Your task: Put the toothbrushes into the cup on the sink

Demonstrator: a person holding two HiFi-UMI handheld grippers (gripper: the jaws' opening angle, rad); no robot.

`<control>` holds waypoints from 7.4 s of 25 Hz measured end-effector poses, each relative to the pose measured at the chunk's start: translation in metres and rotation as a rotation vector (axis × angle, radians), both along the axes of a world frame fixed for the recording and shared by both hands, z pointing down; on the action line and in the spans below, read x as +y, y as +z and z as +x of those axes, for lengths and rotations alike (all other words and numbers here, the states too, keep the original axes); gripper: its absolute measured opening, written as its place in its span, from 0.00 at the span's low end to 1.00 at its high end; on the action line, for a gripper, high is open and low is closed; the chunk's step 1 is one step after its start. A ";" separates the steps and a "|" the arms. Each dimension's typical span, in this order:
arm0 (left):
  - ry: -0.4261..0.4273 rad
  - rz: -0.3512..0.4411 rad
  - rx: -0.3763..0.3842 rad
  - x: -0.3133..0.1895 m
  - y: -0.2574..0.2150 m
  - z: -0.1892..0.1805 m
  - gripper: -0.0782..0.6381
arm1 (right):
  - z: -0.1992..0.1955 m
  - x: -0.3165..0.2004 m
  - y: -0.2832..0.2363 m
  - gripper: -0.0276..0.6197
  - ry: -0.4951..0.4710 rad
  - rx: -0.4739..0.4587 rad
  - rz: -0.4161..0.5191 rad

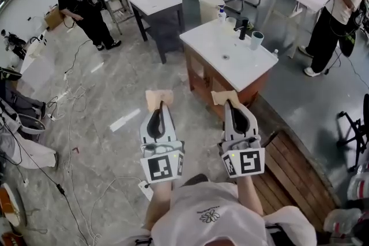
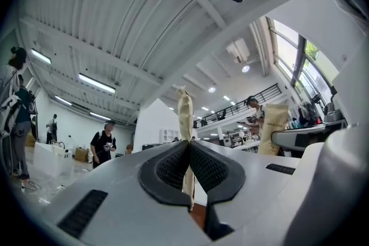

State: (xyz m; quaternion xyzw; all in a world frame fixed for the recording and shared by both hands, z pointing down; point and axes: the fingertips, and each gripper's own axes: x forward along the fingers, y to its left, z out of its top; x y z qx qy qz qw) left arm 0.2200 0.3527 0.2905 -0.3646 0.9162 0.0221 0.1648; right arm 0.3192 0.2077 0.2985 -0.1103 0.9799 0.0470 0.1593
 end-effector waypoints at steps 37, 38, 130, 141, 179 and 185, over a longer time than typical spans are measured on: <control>0.119 0.056 0.025 -0.167 -0.010 -0.406 0.13 | -0.396 -0.141 -0.004 0.07 0.015 0.106 0.037; 0.123 0.053 0.035 -0.172 -0.010 -0.417 0.13 | -0.406 -0.145 -0.005 0.07 0.019 0.114 0.031; 0.921 0.048 0.032 -0.596 -0.005 -0.446 0.13 | -0.294 -0.568 0.075 0.07 1.047 0.101 -0.255; 0.888 0.049 0.030 -0.586 -0.003 -0.453 0.13 | -0.299 -0.596 0.160 0.07 1.016 0.219 -0.417; 0.866 0.106 0.015 -0.561 -0.017 -0.462 0.13 | -0.329 -0.483 -0.033 0.06 1.032 0.020 0.133; 0.863 0.111 0.013 -0.555 -0.021 -0.462 0.13 | -0.340 -0.463 -0.019 0.06 1.004 0.044 0.107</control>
